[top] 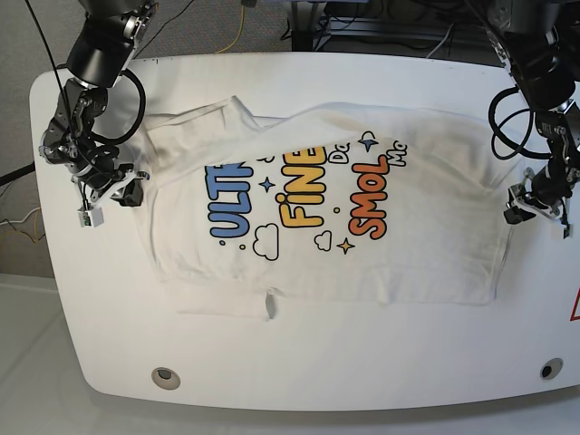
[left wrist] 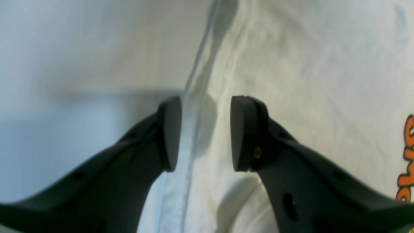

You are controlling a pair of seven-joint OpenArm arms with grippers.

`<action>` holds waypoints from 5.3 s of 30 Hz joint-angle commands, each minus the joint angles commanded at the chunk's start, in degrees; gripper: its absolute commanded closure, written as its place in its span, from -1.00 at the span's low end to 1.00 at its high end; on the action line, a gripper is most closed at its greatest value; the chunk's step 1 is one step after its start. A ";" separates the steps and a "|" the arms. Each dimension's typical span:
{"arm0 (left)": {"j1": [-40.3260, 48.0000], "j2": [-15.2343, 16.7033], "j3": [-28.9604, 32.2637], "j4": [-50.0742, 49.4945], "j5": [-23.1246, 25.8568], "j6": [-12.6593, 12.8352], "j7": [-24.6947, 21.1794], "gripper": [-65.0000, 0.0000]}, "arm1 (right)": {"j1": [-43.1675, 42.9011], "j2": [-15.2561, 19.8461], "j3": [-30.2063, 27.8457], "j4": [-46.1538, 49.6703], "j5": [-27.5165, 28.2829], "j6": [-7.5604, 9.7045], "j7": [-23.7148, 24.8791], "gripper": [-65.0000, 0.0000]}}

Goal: Fold the T-shirt properly
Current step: 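Lower the left gripper onto the side edge near the hem, then close the left gripper on the side edge near the hem, then drag the shirt with both grippers to straighten it on the table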

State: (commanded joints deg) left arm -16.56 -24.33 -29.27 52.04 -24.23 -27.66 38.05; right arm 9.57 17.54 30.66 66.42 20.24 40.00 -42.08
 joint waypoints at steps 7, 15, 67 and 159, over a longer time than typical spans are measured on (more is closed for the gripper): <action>-4.56 -0.14 0.80 -8.60 2.03 0.33 -3.33 0.21 | 0.09 0.26 0.01 -0.66 -0.20 0.00 -0.68 0.83; -4.75 0.49 1.08 -8.58 1.16 0.13 -3.03 0.20 | -0.04 0.21 -0.11 -0.46 -0.10 0.00 -0.80 0.83; -7.53 0.09 10.66 -18.00 11.69 0.50 -12.03 0.21 | -0.13 0.45 -0.84 -0.61 -0.58 0.00 -1.30 0.86; -1.98 -1.76 13.97 -8.15 7.82 -9.18 -18.73 1.00 | -0.58 0.23 1.12 0.60 1.52 0.00 -5.01 1.00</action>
State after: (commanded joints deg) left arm -18.54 -26.09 -15.29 43.89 -16.41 -36.84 19.32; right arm 8.99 17.77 31.78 67.03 21.76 40.00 -47.08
